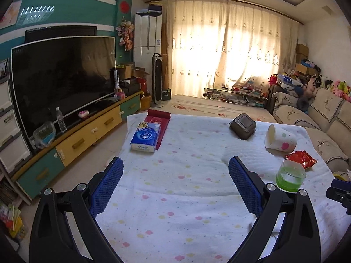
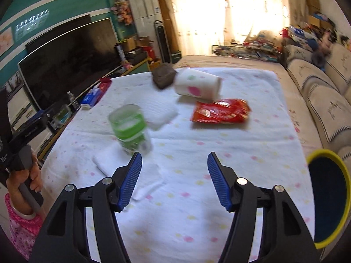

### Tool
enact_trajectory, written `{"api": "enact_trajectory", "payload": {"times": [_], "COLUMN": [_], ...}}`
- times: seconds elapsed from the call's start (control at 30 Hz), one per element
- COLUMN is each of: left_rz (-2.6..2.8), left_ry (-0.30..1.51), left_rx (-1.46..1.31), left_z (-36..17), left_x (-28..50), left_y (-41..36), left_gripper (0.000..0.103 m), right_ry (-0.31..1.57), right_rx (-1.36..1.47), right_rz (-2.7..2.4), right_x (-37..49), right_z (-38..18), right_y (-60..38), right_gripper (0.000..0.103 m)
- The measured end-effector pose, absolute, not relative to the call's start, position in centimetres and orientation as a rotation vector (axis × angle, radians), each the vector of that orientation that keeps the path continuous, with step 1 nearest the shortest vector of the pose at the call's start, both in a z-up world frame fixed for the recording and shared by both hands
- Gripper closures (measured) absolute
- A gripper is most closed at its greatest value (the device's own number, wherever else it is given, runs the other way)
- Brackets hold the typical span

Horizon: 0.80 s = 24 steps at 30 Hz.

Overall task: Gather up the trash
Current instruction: 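Grasp the green-lidded jar with the right gripper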

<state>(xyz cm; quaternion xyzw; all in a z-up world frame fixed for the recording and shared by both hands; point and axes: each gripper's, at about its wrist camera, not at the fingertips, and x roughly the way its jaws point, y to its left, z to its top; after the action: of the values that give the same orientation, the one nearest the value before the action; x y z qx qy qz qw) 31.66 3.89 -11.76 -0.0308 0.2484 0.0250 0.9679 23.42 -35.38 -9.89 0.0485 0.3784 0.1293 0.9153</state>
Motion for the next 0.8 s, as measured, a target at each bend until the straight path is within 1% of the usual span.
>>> {"api": "enact_trajectory", "payload": {"times": [0.23, 0.33, 0.7, 0.73, 0.77, 0.8], "left_rz": [0.051, 0.037, 0.002, -0.001, -0.003, -0.005], "left_ry": [0.481, 0.483, 0.513, 0.515, 0.517, 0.518], "left_rx": [-0.035, -0.053, -0.091, -0.088, -0.085, -0.081], "left_z": [-11.8, -11.5, -11.9, -12.0, -12.0, -12.1], "left_x": [30.6, 30.4, 30.6, 30.7, 30.7, 30.7], "left_y": [3.3, 3.2, 3.1, 3.0, 2.9, 2.8], "left_gripper": [0.008, 0.008, 0.008, 0.008, 0.008, 0.008], "right_ry": [0.800, 0.804, 0.849, 0.848, 0.846, 0.847], "right_rx": [0.055, 0.023, 0.005, 0.010, 0.014, 0.012], "right_rz": [0.327, 0.317, 0.283, 0.282, 0.281, 0.279], "right_x": [26.3, 27.5, 29.9, 29.9, 29.9, 29.9], "right_z": [-10.5, -10.8, -12.7, -12.8, -12.8, -12.9], "right_y": [-29.6, -27.9, -25.8, -25.8, -25.9, -25.9], "right_gripper": [0.042, 0.038, 0.038, 0.039, 0.045, 0.049]}}
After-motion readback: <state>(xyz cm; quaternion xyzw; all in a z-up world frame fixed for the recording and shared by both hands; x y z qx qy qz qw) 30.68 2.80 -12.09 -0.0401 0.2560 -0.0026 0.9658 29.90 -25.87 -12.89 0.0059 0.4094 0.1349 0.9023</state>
